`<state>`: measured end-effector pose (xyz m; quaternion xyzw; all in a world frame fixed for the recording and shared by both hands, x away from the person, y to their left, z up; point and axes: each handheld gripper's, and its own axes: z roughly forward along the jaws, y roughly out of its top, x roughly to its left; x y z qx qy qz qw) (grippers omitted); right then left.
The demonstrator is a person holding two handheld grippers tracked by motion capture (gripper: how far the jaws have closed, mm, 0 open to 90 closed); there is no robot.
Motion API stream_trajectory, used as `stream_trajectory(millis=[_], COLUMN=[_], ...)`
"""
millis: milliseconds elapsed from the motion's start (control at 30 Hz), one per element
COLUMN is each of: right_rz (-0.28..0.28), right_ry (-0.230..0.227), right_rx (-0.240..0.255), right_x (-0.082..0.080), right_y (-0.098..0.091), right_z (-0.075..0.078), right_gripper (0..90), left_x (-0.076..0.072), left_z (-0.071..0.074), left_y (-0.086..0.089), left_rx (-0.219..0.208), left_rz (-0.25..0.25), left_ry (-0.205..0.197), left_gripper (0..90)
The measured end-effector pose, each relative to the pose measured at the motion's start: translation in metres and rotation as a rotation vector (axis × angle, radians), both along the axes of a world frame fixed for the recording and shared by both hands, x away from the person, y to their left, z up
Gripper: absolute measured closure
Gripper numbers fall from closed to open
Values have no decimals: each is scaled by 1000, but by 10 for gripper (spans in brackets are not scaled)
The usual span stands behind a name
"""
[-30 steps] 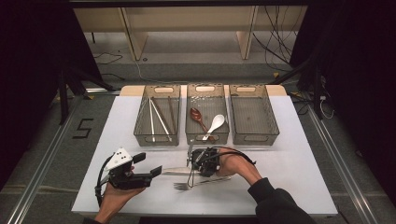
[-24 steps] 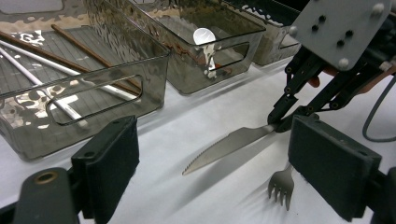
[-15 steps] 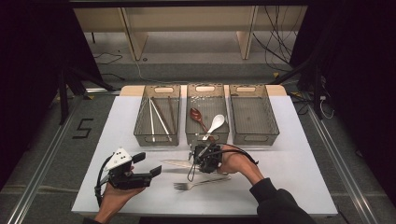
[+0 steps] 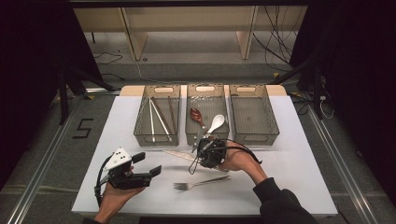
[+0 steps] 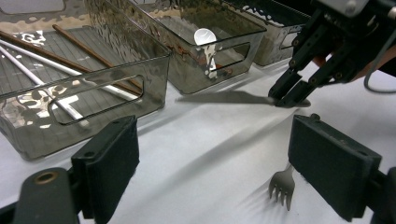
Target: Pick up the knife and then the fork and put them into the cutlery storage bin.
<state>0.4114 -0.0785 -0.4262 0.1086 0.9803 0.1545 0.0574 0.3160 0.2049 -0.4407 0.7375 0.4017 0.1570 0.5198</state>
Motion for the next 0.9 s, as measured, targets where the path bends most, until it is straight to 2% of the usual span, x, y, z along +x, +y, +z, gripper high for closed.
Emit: stream_trajectory(millis=[200, 367, 500, 767, 900], right_rz=[-59, -117, -174, -252, -304], right_ry=[4, -9, -27, -57, -68], right_rx=[60, 97, 158, 220, 236], right_x=[5, 11, 18, 30, 38], right_y=[-13, -28, -42, -66, -78], right_z=[13, 29, 42, 64, 72], right_gripper=[806, 805, 805, 806, 805], left_x=[0, 0, 0, 1, 1], left_z=[0, 0, 0, -1, -1], left_y=[0, 0, 0, 0, 1], left_rx=[1, 0, 0, 0, -3], left_rz=[0, 0, 0, 0, 3], left_ry=[1, 2, 3, 4, 1], left_gripper=[159, 159, 159, 159, 159])
